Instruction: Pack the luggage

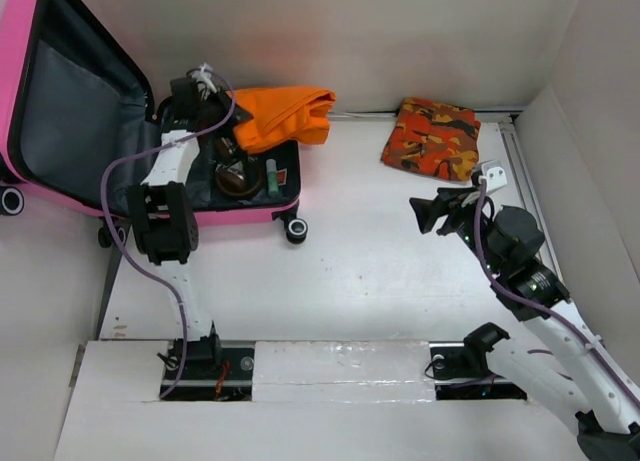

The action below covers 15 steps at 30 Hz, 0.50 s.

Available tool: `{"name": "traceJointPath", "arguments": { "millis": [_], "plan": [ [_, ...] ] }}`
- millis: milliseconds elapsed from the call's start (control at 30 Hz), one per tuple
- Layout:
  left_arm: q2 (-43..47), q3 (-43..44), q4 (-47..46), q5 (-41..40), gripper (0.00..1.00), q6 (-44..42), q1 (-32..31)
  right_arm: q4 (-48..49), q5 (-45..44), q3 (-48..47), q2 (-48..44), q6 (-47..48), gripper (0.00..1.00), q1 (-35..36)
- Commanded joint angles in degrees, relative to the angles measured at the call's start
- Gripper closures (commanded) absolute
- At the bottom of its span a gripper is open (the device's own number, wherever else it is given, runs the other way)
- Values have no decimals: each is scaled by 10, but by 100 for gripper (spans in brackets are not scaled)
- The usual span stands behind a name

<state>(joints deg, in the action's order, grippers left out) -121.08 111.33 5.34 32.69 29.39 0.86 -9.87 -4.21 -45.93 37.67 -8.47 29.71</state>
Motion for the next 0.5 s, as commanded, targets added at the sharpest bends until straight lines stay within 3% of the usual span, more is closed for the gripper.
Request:
{"name": "traceJointPath", "arguments": {
  "millis": [0,233,333,467],
  "plan": [
    [126,-118,-111,52,100,-61,18,24,15,-14,1,6,26,4],
    [165,-256,-167,130,100,-71,141,24,21,-8,6,6,26,10],
    [179,-246,-150,135,100,-86,168,24,26,-3,1,6,26,10],
    [161,-177,-32,89,100,-151,173,24,26,-3,-4,6,26,10]
  ]
}}
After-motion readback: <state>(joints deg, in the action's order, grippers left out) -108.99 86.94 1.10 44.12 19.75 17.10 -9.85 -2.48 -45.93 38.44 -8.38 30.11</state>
